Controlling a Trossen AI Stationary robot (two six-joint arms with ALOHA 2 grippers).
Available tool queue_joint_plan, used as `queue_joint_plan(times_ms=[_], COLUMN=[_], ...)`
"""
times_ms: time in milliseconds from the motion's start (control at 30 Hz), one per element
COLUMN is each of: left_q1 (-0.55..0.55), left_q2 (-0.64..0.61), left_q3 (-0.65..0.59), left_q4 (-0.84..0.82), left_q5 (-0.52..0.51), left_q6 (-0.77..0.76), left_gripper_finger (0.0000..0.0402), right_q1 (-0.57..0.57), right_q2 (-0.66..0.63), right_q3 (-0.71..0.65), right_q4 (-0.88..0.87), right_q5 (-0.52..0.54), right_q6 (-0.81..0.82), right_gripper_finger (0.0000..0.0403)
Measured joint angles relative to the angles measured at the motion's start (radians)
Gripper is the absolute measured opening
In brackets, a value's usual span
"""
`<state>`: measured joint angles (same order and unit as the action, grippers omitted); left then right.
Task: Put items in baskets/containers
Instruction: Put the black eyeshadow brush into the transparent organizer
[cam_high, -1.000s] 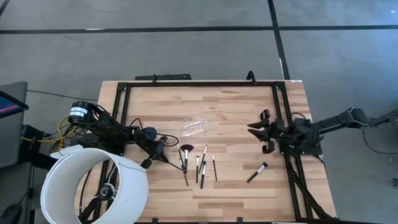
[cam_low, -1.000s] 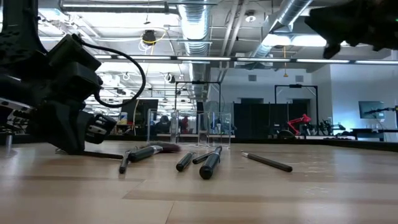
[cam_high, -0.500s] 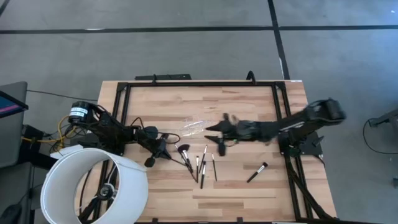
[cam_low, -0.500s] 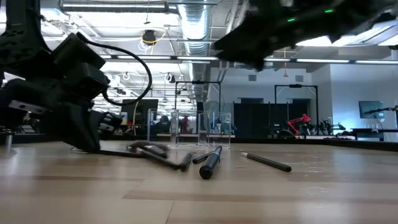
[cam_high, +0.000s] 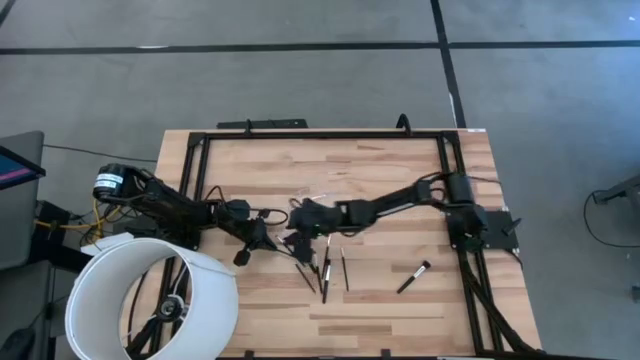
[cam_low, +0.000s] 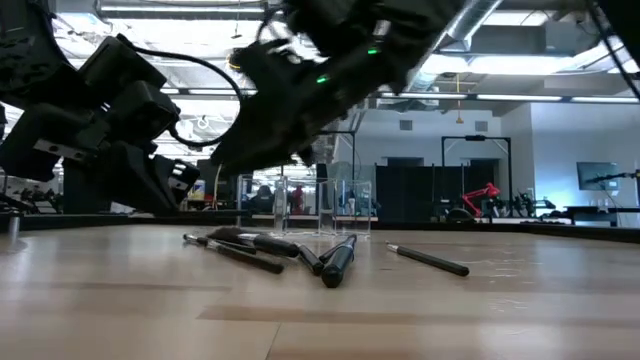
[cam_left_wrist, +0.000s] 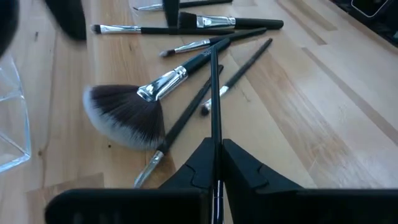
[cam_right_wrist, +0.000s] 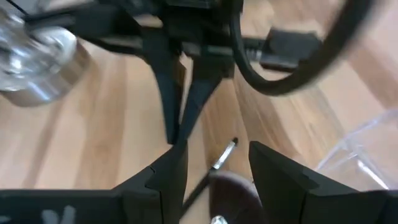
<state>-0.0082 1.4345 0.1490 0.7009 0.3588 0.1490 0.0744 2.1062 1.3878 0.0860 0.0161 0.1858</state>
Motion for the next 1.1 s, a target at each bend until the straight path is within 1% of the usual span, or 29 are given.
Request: queue_joint_plan(times_ms=[100,233,267,367,433,533,633,733,867,967,1100], left_q1=[0.0,0.0,-0.001,0.0,0.0,-0.001,-0.001,-0.001,-0.001,-0.001,-0.001], left_q2=[0.0,0.0,0.0,0.0,0.0,0.0,0.0,-0.001,-0.007,-0.03,-0.084], left_q3=[0.0,0.0,0.0,0.001,0.001,0.001,0.001,0.001,0.001,0.001,0.002], left_q4=[-0.006,-0.007,-0.007,-0.007,-0.007,-0.006,-0.006,-0.005,0.003,0.003,0.005], left_q5=[-0.003,-0.013,-0.022,-0.059,-0.078,-0.082,-0.082,-0.081,-0.071,-0.071,-0.072], left_q6=[0.0,0.0,0.0,0.004,0.007,0.006,0.004,0.003,0.003,0.003,0.001], left_gripper_finger=[0.0021,0.0021,0.0021,0.0021,0.0021,0.0021,0.0021,0.0021,0.0021,0.0021,0.0021], right_q1=[-0.005,-0.004,-0.003,-0.004,-0.006,-0.005,-0.005,-0.005,-0.005,-0.005,-0.005], right_q2=[0.071,0.134,0.145,0.185,0.212,0.241,0.242,0.234,0.228,0.235,0.238], right_q3=[0.129,0.274,0.303,0.365,0.384,0.392,0.392,0.393,0.393,0.393,0.392], right_q4=[-0.15,-0.322,-0.371,-0.43,-0.428,-0.428,-0.44,-0.447,-0.441,-0.442,-0.446], right_q5=[-0.017,-0.048,-0.057,-0.122,-0.15,-0.151,-0.144,-0.106,-0.111,-0.144,-0.145], right_q6=[0.001,0.008,0.025,0.102,0.133,0.136,0.123,0.09,0.06,0.06,0.06], right_gripper_finger=[0.0161,0.0161,0.0161,0.0161,0.0161,0.0161,0.0161,0.0161,0.0161,0.0161,0.0157])
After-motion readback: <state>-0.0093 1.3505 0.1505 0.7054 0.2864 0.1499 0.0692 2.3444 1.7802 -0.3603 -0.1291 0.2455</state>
